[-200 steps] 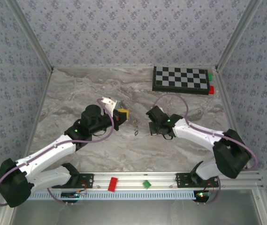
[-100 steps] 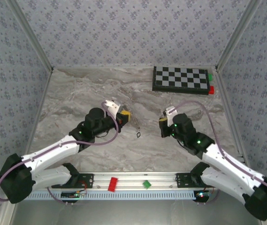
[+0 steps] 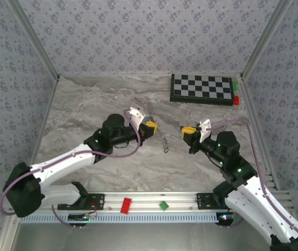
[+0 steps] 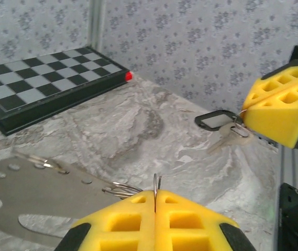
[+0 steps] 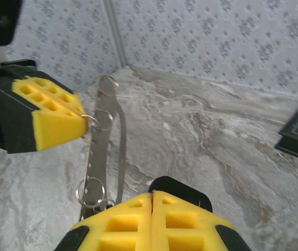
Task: Put the keys on the keyring
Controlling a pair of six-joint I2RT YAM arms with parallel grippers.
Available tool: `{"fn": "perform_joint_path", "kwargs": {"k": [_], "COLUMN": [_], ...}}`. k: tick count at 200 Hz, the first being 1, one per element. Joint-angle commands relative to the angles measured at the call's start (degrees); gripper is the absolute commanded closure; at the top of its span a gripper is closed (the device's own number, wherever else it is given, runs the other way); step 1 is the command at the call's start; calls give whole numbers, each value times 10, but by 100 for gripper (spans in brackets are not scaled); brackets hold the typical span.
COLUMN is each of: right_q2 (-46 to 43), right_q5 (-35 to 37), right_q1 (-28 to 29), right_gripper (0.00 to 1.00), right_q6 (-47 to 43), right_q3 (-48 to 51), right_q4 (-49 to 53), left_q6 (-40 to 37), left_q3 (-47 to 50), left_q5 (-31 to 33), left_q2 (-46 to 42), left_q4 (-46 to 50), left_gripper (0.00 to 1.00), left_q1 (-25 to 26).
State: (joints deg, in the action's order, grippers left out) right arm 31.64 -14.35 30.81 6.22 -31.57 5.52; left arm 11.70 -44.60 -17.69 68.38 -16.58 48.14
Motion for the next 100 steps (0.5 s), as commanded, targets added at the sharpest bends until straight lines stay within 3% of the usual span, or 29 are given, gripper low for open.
{"fn": "perform_joint_path", "kwargs": {"k": [1, 32, 48, 67, 100], "right_q2": [-2, 4, 2, -11, 8], "right_q5": [-64, -100, -71, -36, -70], "right_q1": [-4, -7, -7, -8, -15], "right_gripper": [100, 100, 100, 100, 100], "right_q6": [-31, -62, -57, -44, -11], "right_q3": [-6, -16, -12, 21, 33], "right_q4": [-33, -46, -64, -138, -211], "left_q6": [-25, -29, -30, -32, -34], "left_q3": [-39, -48, -37, -22, -18], "left_q5": [-52, -88, -86, -74, -67], "left_q2": [0, -12, -26, -44, -55], "left_q4": [-22, -4, -3, -6, -4], "left_gripper": [100, 100, 100, 100, 100], "left_q1": [5, 6, 8, 8, 8]}}
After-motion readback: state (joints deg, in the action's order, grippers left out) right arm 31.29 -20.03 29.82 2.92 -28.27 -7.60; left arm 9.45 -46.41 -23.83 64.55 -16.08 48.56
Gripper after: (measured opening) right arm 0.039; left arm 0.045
